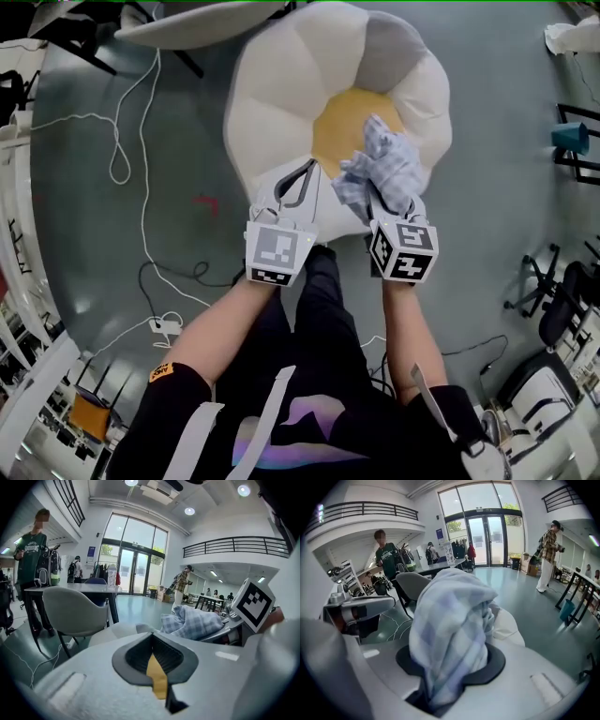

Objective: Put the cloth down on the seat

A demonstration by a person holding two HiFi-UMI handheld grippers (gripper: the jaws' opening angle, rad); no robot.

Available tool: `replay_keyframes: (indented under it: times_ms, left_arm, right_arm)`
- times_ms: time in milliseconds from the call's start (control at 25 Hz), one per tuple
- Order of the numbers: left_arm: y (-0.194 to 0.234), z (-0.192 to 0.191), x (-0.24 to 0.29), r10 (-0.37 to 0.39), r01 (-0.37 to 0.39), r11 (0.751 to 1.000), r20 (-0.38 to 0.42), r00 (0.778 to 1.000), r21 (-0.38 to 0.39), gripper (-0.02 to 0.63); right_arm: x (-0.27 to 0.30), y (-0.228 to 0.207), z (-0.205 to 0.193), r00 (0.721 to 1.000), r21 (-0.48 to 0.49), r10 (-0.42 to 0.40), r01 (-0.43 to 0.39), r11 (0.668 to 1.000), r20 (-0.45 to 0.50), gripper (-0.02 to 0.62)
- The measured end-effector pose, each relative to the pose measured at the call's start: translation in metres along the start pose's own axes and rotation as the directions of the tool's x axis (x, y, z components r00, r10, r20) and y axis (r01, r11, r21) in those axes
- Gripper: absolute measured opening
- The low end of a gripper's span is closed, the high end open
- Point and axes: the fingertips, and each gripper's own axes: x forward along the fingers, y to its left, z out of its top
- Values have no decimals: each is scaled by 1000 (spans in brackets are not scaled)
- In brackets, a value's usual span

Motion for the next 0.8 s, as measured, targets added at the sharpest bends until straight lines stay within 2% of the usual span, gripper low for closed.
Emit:
replay_keyframes:
  times_ms: [440,640,800]
  left_arm:
    - [25,-77,70,38,-40,999,-84,996,-20,0]
    - [41,-133,87,57,-62,998,-165,985,-23,0]
    - [57,-171,101,71,-80,996,-196,978,-41,0]
  right_arm:
    - [91,-32,-46,997,25,19,-17,1000,-75,178]
    - [131,-36,-80,992,44,20,-15,999,-126,180]
    - [162,-40,-106,988,61,17,-7,998,-155,181]
